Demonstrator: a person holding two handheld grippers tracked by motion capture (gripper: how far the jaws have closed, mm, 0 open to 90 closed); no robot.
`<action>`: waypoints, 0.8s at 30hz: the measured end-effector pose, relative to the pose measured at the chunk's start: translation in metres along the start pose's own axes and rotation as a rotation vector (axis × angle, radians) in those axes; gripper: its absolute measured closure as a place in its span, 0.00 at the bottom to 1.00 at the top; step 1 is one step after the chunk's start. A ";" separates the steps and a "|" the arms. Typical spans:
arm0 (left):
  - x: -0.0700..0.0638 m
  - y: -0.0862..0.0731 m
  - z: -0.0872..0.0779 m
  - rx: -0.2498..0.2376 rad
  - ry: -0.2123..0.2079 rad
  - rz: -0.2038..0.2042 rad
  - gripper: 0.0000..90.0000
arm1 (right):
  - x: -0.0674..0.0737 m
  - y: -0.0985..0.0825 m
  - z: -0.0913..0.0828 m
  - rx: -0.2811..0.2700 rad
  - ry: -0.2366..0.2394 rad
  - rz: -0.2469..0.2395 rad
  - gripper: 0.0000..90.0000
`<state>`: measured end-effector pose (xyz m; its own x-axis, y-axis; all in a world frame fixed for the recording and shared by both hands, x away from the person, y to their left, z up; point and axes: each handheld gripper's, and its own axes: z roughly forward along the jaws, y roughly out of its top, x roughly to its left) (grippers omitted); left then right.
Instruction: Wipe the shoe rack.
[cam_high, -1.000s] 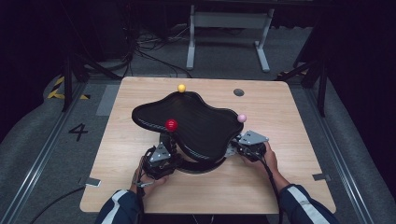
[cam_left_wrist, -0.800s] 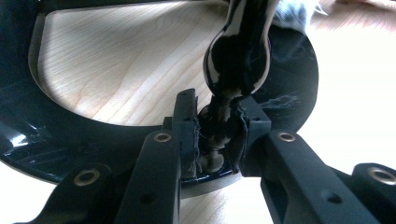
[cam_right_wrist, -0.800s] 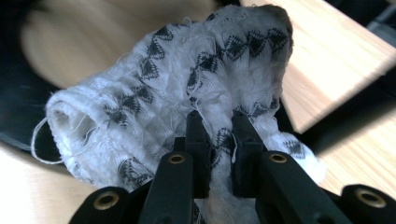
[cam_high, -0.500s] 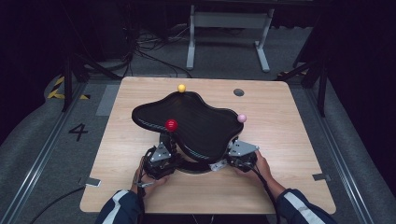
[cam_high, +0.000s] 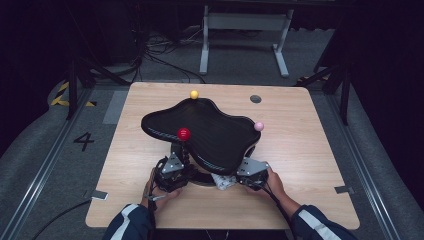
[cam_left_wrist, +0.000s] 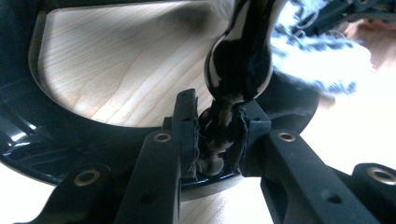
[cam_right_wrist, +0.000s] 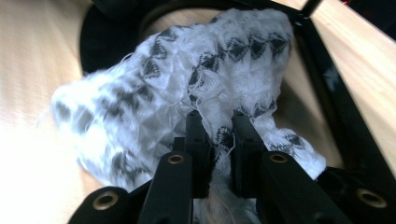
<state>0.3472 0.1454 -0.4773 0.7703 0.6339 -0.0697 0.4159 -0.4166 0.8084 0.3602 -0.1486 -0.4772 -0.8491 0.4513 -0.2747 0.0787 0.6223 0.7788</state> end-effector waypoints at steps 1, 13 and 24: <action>0.000 0.000 0.000 0.000 0.000 0.000 0.82 | -0.002 -0.001 0.000 0.002 -0.005 0.008 0.89; 0.000 0.000 0.000 0.000 -0.004 0.000 0.82 | -0.039 -0.019 -0.006 0.043 -0.120 0.083 0.89; 0.001 0.000 0.000 -0.002 -0.007 0.005 0.82 | -0.067 -0.039 -0.014 0.090 -0.210 0.158 0.89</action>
<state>0.3480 0.1452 -0.4773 0.7757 0.6272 -0.0698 0.4113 -0.4186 0.8097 0.4063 -0.2120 -0.4807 -0.6962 0.6643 -0.2722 0.2558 0.5838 0.7705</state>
